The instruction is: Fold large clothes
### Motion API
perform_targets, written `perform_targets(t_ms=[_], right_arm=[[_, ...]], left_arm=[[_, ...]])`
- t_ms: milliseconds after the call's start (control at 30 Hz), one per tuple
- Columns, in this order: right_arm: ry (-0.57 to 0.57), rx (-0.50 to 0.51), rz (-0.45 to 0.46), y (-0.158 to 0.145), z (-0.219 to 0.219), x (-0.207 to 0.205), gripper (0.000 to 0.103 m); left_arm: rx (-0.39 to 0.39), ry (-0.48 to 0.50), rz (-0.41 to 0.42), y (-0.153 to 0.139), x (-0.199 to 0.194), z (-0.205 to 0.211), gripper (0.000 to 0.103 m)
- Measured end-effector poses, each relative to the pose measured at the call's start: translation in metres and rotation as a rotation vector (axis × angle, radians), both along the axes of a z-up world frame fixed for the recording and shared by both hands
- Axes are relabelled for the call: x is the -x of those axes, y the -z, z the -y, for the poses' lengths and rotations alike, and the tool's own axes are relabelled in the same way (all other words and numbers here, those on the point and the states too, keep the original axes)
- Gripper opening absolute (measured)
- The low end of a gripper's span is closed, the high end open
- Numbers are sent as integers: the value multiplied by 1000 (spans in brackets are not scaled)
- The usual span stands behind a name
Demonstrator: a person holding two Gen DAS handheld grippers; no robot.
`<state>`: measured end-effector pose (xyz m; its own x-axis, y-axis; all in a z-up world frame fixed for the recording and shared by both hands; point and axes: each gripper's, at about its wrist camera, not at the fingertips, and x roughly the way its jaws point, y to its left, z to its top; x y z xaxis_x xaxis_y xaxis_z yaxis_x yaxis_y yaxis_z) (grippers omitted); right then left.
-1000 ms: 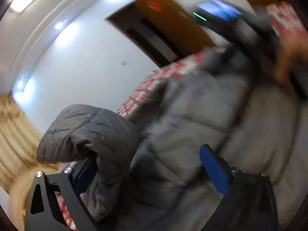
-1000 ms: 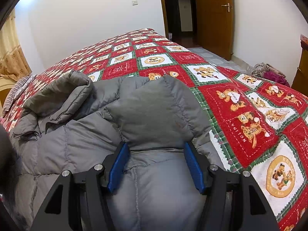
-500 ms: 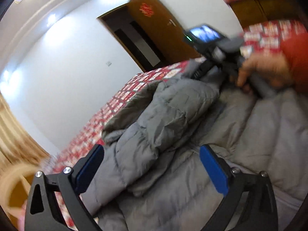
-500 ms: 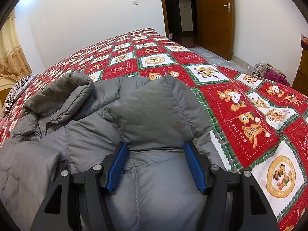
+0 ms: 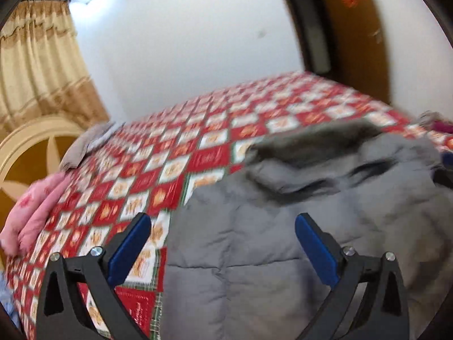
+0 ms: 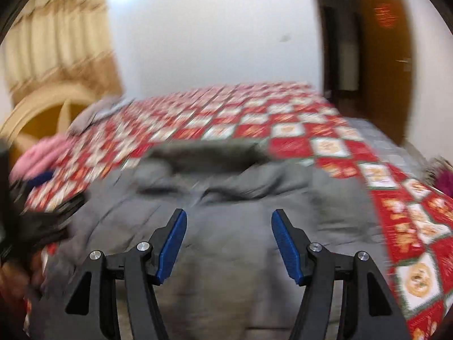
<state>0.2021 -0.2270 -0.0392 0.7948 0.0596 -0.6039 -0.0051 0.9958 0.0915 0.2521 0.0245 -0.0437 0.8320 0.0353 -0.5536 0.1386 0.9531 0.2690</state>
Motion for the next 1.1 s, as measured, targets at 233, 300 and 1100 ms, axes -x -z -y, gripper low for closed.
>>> perform_targets(t_ms=[233,300,1100], right_arm=[[-16,16,-203,70,1,-18,65],[-4,-2,-223,72,5,-18,67],[168,16,-270,63,84,-135,41]], left_arm=[[91,-74,-172,55,-3,-23,103],[79,-69,-174,52,-1,-19,103],[361,-72,-418,43,-150,14,13]])
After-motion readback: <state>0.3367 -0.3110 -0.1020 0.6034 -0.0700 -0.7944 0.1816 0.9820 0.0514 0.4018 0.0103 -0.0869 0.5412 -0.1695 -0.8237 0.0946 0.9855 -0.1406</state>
